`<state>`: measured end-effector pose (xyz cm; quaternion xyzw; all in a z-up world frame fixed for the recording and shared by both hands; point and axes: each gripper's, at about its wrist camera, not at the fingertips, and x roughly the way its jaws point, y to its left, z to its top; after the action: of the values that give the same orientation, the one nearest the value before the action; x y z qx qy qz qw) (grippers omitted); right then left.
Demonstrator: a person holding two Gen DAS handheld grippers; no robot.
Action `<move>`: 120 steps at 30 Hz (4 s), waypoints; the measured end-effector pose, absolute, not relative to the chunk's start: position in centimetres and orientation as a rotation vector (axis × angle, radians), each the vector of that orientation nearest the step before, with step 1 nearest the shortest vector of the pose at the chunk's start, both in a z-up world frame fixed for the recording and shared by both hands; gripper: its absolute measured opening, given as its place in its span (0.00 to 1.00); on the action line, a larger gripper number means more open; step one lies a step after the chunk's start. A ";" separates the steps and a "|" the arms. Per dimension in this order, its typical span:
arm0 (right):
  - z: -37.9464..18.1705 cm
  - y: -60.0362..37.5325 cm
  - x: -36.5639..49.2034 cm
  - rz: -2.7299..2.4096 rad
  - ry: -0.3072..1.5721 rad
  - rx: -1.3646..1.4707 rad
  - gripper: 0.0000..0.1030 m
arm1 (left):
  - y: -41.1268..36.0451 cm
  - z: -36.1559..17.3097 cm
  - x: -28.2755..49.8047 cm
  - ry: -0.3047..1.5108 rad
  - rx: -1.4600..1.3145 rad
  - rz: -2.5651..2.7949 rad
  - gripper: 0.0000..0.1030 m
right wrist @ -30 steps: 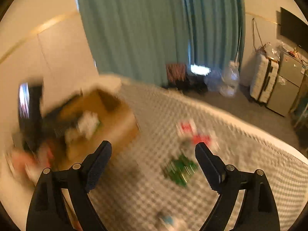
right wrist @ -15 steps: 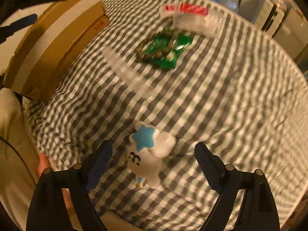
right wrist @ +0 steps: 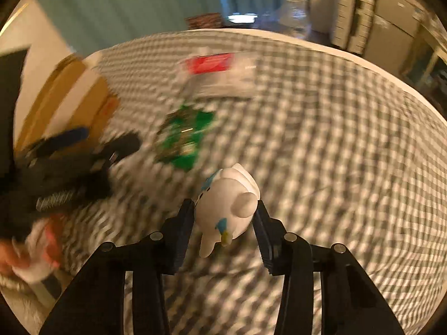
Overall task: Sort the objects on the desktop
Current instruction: 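Grasp the white toy figure with the blue star using the right gripper, then grasp the brown bead bracelet with the left gripper while the right gripper holds the toy, then carry the bracelet and toy to the cardboard box and open both grippers, then move the left gripper toward the green snack packet while the right gripper withdraws from the box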
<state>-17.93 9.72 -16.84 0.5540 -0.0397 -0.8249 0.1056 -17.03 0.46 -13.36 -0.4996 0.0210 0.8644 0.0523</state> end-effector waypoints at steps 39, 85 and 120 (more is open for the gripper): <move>-15.8 13.6 -19.1 -2.485 -0.318 1.572 0.41 | -1.2 -15.0 -19.3 -0.357 -1.541 2.396 0.11; -0.8 -7.2 -13.9 -2.285 -0.117 0.974 0.41 | -18.4 2.0 -9.9 -0.394 -1.097 3.059 0.11; -0.6 10.6 -14.7 -2.788 -0.342 0.983 0.86 | -9.8 -1.8 -11.8 -0.194 -1.173 2.945 1.00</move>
<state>-14.68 10.57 -0.63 0.3293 -0.1146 -0.9336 0.0826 -11.85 -9.81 -1.80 -0.3693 -0.0610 0.9271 -0.0174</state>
